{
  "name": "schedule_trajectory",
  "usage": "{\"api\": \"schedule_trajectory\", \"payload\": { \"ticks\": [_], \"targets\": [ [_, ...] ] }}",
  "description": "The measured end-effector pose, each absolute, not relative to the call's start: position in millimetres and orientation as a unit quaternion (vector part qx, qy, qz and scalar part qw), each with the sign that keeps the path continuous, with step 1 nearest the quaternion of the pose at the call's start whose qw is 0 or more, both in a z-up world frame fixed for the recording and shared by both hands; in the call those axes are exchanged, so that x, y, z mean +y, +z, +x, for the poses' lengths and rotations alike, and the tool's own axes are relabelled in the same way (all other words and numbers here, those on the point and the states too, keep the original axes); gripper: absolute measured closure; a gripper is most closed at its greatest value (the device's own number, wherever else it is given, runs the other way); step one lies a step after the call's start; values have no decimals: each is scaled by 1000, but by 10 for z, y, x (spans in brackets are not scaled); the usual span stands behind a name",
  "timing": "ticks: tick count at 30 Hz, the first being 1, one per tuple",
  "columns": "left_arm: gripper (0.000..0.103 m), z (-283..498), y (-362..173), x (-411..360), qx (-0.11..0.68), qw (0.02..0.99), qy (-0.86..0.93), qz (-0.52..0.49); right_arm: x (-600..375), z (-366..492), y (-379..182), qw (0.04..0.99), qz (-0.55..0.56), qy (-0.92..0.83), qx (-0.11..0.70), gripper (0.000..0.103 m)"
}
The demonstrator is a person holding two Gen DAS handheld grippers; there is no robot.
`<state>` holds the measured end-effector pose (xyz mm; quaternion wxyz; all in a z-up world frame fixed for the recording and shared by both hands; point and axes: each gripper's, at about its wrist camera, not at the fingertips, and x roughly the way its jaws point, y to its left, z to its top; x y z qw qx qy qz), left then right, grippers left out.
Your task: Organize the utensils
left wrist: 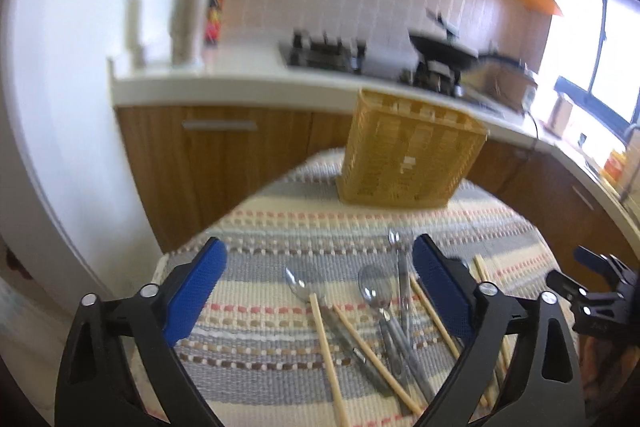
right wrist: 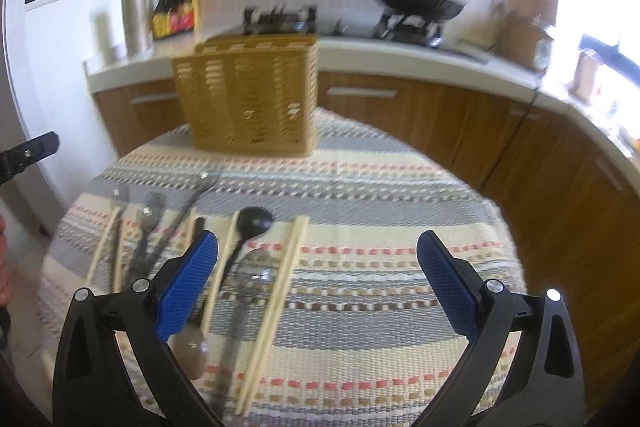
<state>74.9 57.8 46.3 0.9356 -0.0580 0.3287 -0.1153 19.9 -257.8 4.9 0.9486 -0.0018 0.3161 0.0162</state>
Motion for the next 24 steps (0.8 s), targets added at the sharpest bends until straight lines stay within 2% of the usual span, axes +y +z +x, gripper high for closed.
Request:
{"api": "schedule_trajectory", "payload": {
  "ticks": [3,5,6,11,14,18,20,24],
  "targets": [
    [25,1048,386,672,416,895,-144,-72,-2590,429,92,924,15,47,379,11],
    [33,1203,255,669,462,871,-151,-65,-2607,581,81,904,33,68,421,22],
    [34,1254,189,657,474,865,-153,-60,-2613,637,65,896,42,76,435,24],
    [35,1605,-207,608,541,823,-147,-93,-2706,1037,-108,842,99,100,521,42],
    [36,1741,-359,580,560,811,-133,-107,-2754,1243,-212,819,124,98,551,46],
    [47,1850,-517,501,582,798,-115,-107,-2739,1417,-260,810,124,95,565,46],
    [47,1862,-524,418,581,802,-107,-88,-2712,1480,-289,805,122,96,573,46],
    [57,1904,-497,280,578,810,-89,-55,-2617,1552,-383,798,112,99,584,50]
  ]
}}
